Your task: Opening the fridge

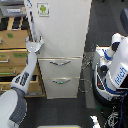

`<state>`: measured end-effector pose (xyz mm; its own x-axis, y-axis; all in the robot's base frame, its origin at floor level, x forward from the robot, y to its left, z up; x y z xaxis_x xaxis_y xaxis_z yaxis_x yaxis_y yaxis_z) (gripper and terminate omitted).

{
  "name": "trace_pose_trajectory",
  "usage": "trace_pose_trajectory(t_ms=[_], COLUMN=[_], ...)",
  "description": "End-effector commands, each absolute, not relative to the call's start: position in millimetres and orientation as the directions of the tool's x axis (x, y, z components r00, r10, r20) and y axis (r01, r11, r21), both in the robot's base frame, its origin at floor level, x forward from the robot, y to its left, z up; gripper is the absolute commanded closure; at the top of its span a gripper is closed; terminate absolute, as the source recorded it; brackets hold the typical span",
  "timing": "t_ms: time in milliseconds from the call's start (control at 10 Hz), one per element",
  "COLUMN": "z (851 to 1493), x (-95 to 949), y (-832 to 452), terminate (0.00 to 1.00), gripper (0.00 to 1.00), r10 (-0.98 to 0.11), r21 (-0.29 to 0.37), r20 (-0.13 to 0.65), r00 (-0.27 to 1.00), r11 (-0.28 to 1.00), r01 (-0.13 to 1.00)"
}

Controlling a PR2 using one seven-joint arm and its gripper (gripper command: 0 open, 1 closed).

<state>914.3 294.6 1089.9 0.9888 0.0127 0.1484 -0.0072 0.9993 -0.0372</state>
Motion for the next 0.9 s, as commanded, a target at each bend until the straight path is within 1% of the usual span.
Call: trace_pose_trajectory(t_ms=[100, 600, 900], z=[1061, 1047, 1049], x=[945, 938, 934], y=[308, 319, 321], terminate=[0.00, 0.00, 0.00], gripper=[1.00, 1.00, 1.00], r10=[-0.030, -0.037, -0.037], r21=[-0.088, -0.062, -0.062], r20=[0.147, 0.135, 0.138], r00=[0.989, 0.990, 0.990], r11=[0.995, 0.997, 0.997], r01=[0.043, 0.046, 0.046])
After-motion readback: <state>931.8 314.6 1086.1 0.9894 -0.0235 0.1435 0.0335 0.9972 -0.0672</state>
